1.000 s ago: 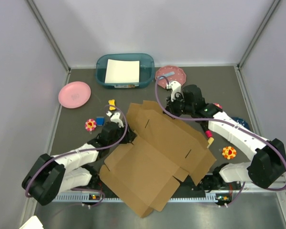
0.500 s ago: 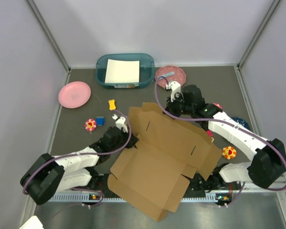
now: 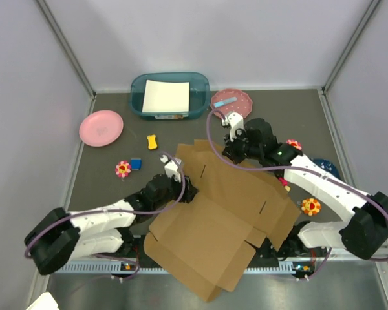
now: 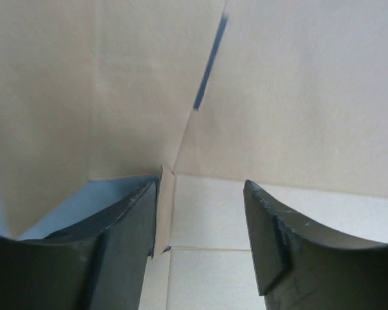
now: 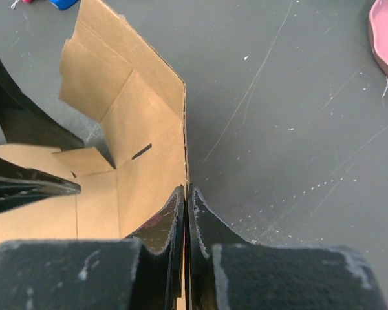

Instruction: Fold the paper box

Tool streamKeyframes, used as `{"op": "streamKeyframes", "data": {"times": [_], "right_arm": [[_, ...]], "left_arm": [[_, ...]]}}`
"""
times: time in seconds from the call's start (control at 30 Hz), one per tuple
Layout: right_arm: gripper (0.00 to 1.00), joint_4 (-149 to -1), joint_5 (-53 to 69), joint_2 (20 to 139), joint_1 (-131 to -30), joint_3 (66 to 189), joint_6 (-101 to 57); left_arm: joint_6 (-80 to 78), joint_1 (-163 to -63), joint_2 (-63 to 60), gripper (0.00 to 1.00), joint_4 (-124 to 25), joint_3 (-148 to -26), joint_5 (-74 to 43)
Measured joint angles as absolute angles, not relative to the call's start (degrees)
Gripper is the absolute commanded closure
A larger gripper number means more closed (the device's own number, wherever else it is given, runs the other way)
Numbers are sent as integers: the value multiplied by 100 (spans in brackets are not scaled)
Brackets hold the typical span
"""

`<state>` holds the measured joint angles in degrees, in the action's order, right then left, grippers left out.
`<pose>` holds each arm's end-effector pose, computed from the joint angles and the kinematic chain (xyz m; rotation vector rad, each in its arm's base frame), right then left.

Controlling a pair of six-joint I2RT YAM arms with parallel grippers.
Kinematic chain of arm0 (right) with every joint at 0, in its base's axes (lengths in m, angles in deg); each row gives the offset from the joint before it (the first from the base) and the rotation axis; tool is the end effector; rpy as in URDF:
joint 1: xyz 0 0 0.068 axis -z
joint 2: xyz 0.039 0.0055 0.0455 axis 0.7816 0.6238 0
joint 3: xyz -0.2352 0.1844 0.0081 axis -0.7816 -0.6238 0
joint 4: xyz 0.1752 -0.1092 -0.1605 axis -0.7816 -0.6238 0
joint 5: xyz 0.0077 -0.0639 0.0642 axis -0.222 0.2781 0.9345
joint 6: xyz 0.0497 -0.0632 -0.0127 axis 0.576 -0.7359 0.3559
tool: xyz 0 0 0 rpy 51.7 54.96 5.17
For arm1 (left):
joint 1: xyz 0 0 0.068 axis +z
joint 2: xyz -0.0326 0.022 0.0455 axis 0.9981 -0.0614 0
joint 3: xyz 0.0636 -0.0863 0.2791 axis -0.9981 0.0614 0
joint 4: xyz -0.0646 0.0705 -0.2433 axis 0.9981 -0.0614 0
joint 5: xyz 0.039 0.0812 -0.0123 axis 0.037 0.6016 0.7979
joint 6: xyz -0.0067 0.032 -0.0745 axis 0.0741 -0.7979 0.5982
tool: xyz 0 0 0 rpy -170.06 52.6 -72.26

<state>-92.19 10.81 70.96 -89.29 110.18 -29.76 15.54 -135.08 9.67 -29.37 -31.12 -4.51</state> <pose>0.2342 0.1984 0.3135 -0.8274 2.0114 0.5646 0.1554 -0.1716 0.1715 0.3421 2.0852 -0.7903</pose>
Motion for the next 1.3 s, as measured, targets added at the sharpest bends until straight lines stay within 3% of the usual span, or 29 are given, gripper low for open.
{"op": "streamKeyframes", "data": {"times": [0.1, 0.2, 0.73, 1.03, 1.3], "right_arm": [[100, -9315, 972, 6971, -8964, 11018, -3090], [100, -9328, 799, 6825, -8988, 11018, -3238], [100, -8205, -1961, 6628, -10525, 10756, -5780], [100, -6559, -3561, 6976, -11369, 9805, -7640], [100, -4968, -4278, 7389, -11876, 9217, -9172]], "left_arm": [[1482, -13517, 1684, 17, -3527, -3376, -45], [1421, -13517, 2370, 14, -3802, -3726, 366], [1834, -13517, 3870, 16, -4323, -3459, 1979], [1882, -13517, 3789, 16, -4349, -3394, 2646], [1906, -13517, 3533, 16, -4058, -3361, 2958]]}}
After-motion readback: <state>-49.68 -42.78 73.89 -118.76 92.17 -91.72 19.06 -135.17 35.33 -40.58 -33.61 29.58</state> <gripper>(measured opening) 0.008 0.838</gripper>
